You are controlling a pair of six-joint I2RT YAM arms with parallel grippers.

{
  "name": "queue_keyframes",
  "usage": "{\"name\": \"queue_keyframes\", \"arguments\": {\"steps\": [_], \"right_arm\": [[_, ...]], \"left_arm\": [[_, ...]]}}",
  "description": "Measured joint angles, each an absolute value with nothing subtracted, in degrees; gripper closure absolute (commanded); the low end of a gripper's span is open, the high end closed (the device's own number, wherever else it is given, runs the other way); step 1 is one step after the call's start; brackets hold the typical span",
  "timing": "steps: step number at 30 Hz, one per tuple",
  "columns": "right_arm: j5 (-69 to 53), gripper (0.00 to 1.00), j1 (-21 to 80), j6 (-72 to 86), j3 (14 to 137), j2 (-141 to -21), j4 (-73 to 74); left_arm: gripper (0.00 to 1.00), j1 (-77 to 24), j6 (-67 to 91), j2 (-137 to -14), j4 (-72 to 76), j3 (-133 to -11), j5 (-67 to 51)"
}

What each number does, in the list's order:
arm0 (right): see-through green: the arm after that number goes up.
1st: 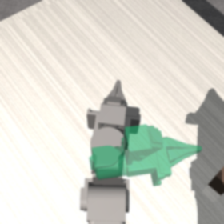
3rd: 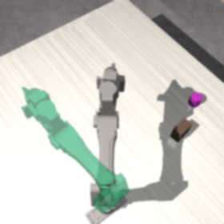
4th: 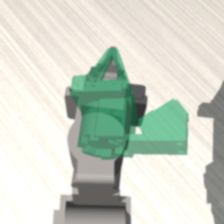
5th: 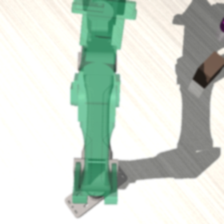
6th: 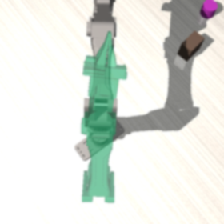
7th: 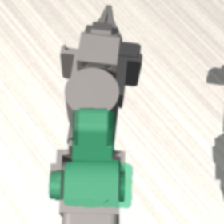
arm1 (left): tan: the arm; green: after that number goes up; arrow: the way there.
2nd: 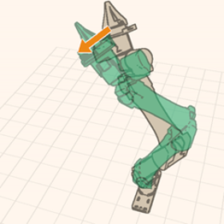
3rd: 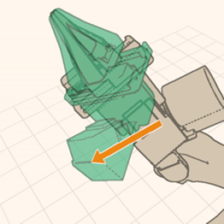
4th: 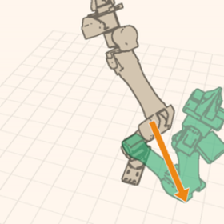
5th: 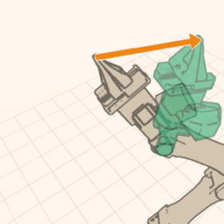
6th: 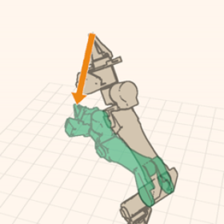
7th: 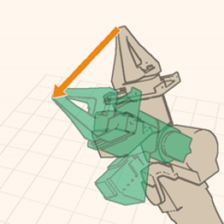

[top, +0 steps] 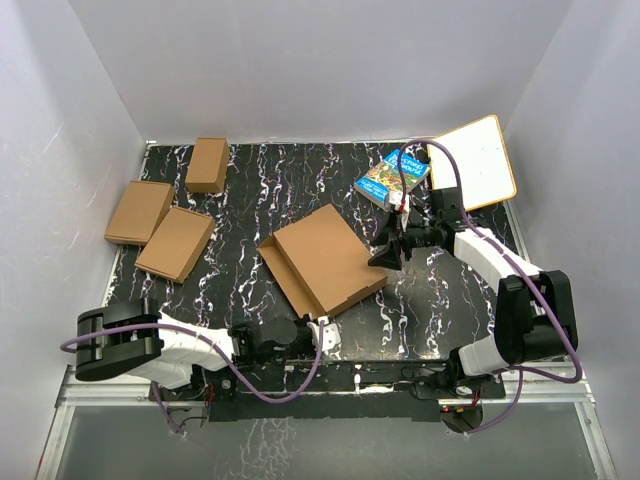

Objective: Fold the paper box

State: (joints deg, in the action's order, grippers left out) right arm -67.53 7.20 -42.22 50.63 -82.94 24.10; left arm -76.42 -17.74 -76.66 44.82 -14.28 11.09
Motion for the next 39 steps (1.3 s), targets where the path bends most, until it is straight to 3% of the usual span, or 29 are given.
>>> {"name": "queue_keyframes", "arguments": {"steps": [7, 17, 39], "right_arm": [[-67.33, 0.31, 4.73, -24.49, 46.15, -84.75, 12.05], [-63.09, 0.34, 3.86, -10.5, 45.93, -92.2, 6.61], [-60.77, 0.5, 3.68, -2.35, 46.37, -98.41, 4.49]], "left_arm": [[1.0, -76.42, -16.4, -76.4, 45.21, -14.24, 12.19], [1.0, -76.4, -14.46, -76.4, 47.83, -13.08, 12.78], [1.0, -75.68, -8.21, -76.64, 52.9, -10.85, 14.17]]}}
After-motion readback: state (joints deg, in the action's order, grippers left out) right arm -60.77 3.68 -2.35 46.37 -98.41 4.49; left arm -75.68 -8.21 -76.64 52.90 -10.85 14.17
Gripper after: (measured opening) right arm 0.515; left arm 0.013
